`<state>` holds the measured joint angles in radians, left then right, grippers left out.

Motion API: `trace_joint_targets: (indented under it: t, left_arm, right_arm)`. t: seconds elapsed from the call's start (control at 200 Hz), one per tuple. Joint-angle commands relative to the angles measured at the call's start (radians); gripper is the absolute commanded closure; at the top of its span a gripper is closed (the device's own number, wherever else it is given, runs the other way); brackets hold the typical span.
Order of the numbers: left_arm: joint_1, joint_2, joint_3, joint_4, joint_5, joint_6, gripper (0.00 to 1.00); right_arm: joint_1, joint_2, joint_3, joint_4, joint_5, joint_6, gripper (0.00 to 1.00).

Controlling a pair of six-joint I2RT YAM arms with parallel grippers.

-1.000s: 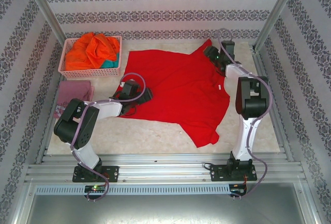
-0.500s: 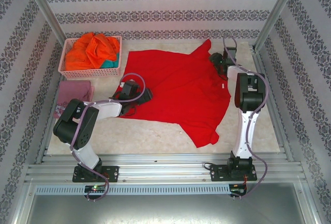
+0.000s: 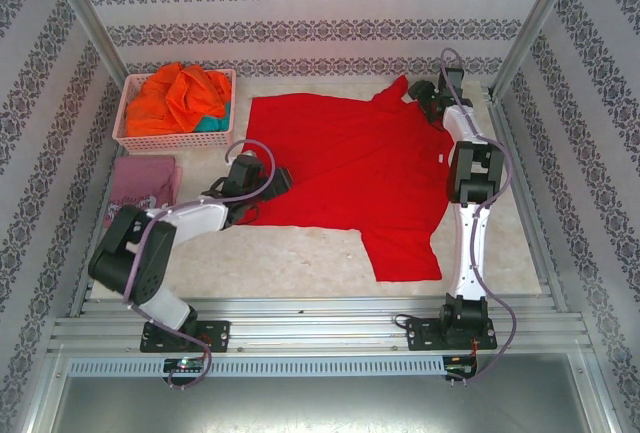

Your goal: Fold and stack the t-shirts

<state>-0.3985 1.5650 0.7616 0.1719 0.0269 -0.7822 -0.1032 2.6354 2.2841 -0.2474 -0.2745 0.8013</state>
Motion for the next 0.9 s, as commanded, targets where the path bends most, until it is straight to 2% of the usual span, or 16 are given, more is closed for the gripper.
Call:
trace_joint_targets:
  t: [0.0, 0.125, 0.215, 0.34, 0.475, 0.654, 0.899]
  left_arm:
    - [-0.009, -0.106, -0.032, -0.042, -0.124, -0.008, 0.0]
    - [-0.001, -0.188, -0.056, -0.201, -0.24, -0.089, 0.0]
    - [0.019, -0.22, -0.041, -0.352, -0.24, -0.142, 0.0]
    - [0.039, -0.266, -0.092, -0.444, -0.273, -0.268, 0.0]
    - [0.054, -0.229, -0.054, -0.593, -0.307, -0.4, 0.08]
    - [0.058, -0.108, 0.05, -0.734, -0.296, -0.565, 0.33]
    - [0.07, -0.013, 0.105, -0.726, -0.297, -0.599, 0.45]
  right_arm:
    - [-0.002, -0.024, 0.057, -0.078, -0.068, -0.08, 0.33]
    - [0.02, -0.155, -0.065, -0.008, -0.065, -0.14, 0.32]
    - [0.041, -0.286, -0.245, 0.097, -0.071, -0.163, 0.31]
    - [0.081, -0.477, -0.513, 0.214, -0.041, -0.219, 0.3]
    - [0.127, -0.666, -0.763, 0.283, 0.014, -0.262, 0.28]
    - [0.195, -0.831, -1.013, 0.343, 0.058, -0.275, 0.28]
    - [0.214, -0.912, -1.197, 0.393, 0.069, -0.236, 0.27]
